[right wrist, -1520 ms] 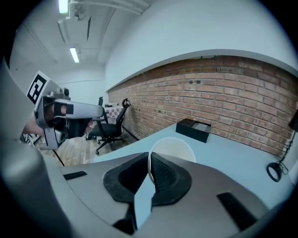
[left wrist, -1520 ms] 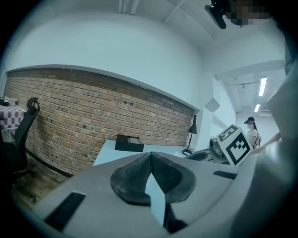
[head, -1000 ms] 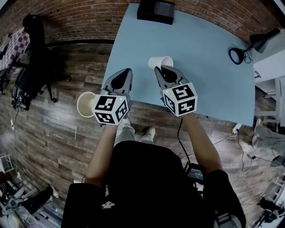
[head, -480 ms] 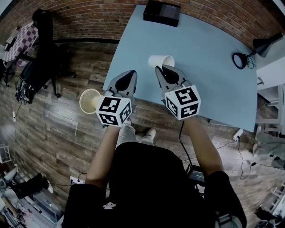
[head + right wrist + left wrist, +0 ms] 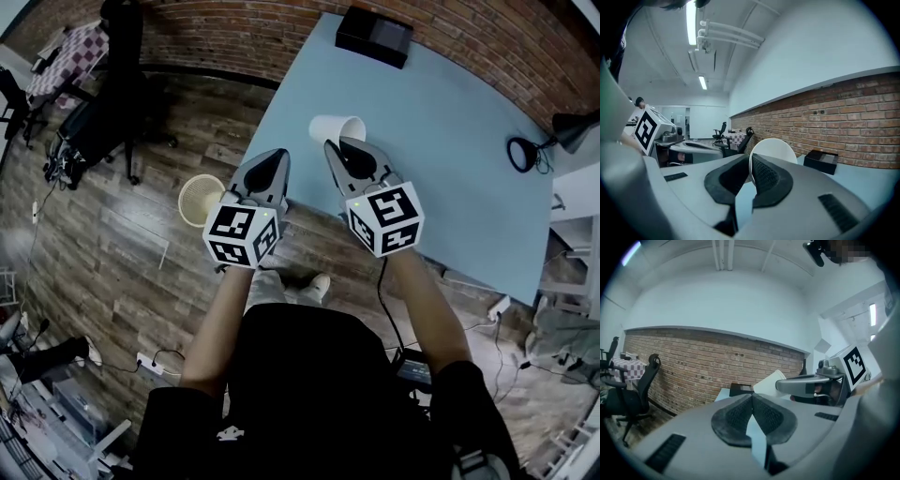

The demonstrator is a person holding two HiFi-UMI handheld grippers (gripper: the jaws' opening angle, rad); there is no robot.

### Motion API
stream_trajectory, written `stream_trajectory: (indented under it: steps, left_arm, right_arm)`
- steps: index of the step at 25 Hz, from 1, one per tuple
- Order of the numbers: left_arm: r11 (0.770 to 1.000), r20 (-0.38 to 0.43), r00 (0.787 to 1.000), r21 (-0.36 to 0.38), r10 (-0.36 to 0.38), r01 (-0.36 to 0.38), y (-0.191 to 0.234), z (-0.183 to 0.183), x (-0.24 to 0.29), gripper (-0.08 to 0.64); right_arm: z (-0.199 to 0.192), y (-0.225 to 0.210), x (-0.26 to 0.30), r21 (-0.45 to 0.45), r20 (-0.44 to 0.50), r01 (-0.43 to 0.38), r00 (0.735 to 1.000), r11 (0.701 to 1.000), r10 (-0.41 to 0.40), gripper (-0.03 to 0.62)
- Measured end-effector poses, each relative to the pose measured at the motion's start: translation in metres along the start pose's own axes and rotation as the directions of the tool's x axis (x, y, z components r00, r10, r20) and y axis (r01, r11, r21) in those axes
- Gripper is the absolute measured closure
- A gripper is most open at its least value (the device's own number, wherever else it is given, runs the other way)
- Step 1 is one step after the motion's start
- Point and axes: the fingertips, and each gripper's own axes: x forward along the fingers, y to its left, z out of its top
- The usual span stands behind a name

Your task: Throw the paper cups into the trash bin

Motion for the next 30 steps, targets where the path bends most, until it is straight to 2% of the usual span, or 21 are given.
stream_trajectory:
  steps: [4, 12, 17, 30]
  left_arm:
    - [0.999, 0.040, 0.998, -0.015, 0.044, -0.043, 0.021, 0.013, -0.018, 0.552]
    - [0.992, 0.055, 0.990, -0.029, 0.127, -0.125, 0.062, 0.017, -0.052, 0.552]
    - [0.985, 0.083, 0.982, -0.038, 0.171, -0.169, 0.093, 0.023, -0.077, 0.552]
    - [0.967, 0.088, 0.964, -0.072, 0.252, -0.246, 0.174, 0.020, -0.119, 0.552]
  right_arm:
    - [0.004, 0.023, 0.020, -0.015, -0.006, -0.050, 0.999, 0.999, 0.050, 0.574]
    - [0.016, 0.067, 0.056, -0.028, 0.003, -0.137, 0.991, 0.990, 0.137, 0.574]
    - [0.029, 0.096, 0.080, -0.042, 0.022, -0.165, 0.986, 0.985, 0.166, 0.574]
    - [0.042, 0.159, 0.147, -0.054, 0.021, -0.237, 0.971, 0.970, 0.239, 0.574]
